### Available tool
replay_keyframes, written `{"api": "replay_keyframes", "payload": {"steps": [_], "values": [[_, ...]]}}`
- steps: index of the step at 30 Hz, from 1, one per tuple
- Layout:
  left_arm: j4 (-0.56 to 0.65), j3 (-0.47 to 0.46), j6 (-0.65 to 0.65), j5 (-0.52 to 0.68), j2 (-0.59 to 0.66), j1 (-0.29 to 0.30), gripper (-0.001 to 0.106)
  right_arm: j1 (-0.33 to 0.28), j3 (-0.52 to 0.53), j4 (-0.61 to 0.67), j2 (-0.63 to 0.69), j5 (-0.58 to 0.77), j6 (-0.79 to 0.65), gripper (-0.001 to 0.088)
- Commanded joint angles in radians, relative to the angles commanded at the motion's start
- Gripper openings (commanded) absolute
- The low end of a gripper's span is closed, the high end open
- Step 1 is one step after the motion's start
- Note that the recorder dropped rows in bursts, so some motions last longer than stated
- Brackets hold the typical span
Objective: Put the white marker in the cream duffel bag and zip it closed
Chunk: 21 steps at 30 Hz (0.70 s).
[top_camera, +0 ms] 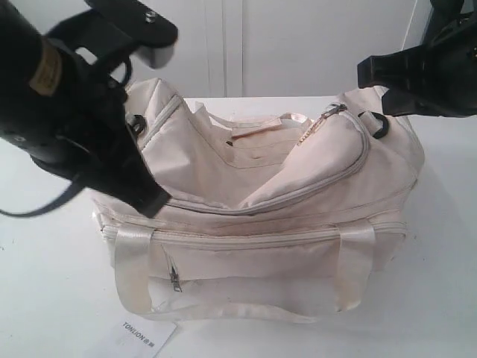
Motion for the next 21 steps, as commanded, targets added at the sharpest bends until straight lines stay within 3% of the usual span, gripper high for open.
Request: {"api": "replay_keyframes", "payload": {"steps": [6, 14, 16, 21], "values": [[-0.237, 0.031, 0.136, 0.018, -0.014, 0.269, 0.000, 0.000, 0.000, 0.000, 0.000, 0.000, 0.000, 0.0000], [-0.547, 0.133, 0.375, -0.001, -0.066, 0.519, 0.000, 0.000, 0.000, 0.000, 0.000, 0.000, 0.000, 0.0000], [-0.537, 0.135, 0.382, -0.003, -0.086, 0.551, 0.000, 0.000, 0.000, 0.000, 0.000, 0.000, 0.000, 0.0000], [-0.489, 0.135, 0.382, 0.001, -0.109, 0.554, 0.000, 0.000, 0.000, 0.000, 0.000, 0.000, 0.000, 0.0000]]}}
